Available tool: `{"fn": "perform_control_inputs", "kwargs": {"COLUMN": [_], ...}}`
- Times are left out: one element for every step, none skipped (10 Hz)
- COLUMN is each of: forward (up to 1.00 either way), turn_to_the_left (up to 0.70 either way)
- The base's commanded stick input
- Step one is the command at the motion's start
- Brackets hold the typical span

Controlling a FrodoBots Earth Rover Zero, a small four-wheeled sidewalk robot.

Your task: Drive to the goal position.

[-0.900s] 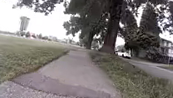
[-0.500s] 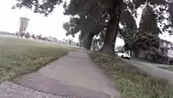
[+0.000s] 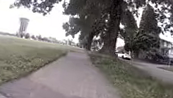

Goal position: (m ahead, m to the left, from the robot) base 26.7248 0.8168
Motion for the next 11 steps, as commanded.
{"fn": "perform_control_inputs", "kwargs": {"forward": [0.7, 0.7, 0.62, 0.49, 0.42, 0.38, 0.34, 0.34, 0.44, 0.66, 0.7], "turn_to_the_left": [0.0, 0.0, 0.0, 0.0, 0.0, 0.0, 0.0, 0.0, 0.0, 0.0, 0.0]}}
